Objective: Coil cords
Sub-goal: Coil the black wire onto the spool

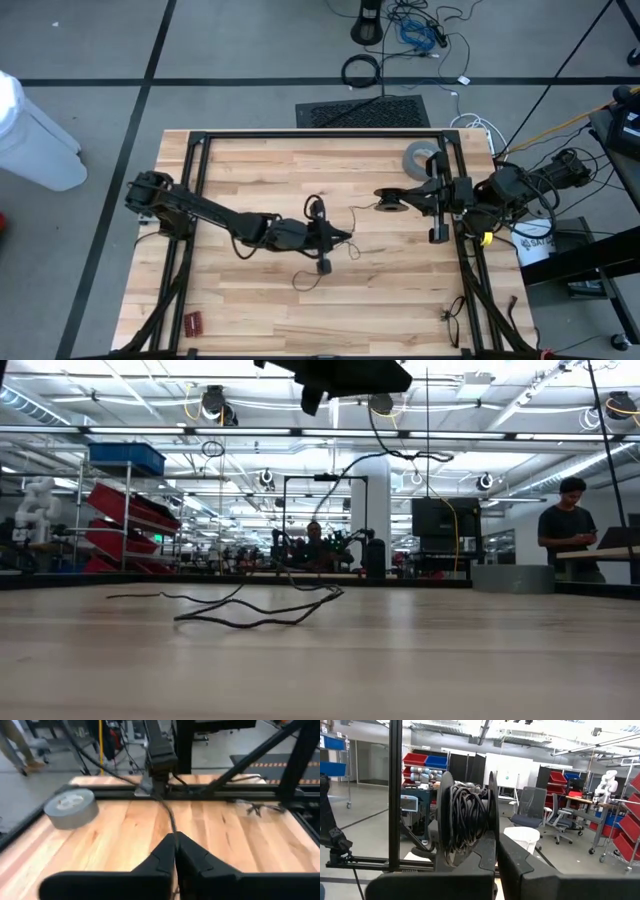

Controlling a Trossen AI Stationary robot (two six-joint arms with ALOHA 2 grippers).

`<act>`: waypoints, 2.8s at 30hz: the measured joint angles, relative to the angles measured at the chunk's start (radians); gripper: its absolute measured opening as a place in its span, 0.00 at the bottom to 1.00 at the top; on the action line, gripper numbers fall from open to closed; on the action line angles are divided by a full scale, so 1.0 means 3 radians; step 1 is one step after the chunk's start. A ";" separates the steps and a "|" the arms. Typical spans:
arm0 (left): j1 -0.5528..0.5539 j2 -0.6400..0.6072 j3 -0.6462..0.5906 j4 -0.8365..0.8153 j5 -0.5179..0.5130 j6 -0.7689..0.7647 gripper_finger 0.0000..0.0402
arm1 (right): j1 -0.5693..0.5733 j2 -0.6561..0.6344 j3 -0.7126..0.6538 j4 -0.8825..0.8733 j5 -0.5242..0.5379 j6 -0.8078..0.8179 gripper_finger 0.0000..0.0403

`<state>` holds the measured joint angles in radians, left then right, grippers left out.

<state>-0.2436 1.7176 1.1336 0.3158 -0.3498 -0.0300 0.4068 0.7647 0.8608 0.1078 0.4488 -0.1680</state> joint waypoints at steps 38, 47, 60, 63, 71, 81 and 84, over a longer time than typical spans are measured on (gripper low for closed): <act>0.0047 0.0408 -0.0001 0.0349 -0.0057 0.0037 0.45 | 0.0000 0.0001 0.0000 0.0000 0.0003 -0.0004 0.00; 0.0051 0.0432 -0.0001 0.0404 -0.0079 0.0064 0.45 | -0.0001 0.0001 0.0000 -0.0001 0.0001 -0.0004 0.00; 0.0167 0.0432 -0.0001 0.0484 0.0063 0.0039 0.45 | -0.0001 0.0002 0.0000 -0.0001 0.0001 -0.0004 0.00; 0.0165 0.0465 -0.0001 0.0519 0.0062 0.0080 0.45 | -0.0001 0.0002 0.0000 0.0000 0.0001 -0.0009 0.00; 0.0170 0.0486 -0.0003 0.0575 0.0103 0.0121 0.34 | 0.0000 0.0002 0.0000 -0.0001 0.0001 -0.0010 0.00; 0.0175 0.0486 -0.0002 0.0577 0.0206 0.0122 0.15 | 0.0000 0.0002 0.0000 -0.0003 0.0001 -0.0004 0.00; 0.0175 0.0486 -0.0003 0.0576 0.0247 0.0122 0.10 | 0.0000 0.0002 0.0000 -0.0001 0.0001 -0.0004 0.00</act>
<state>-0.1909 1.8633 1.1328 0.4885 -0.2756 0.0067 0.4068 0.7654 0.8608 0.1073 0.4492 -0.1692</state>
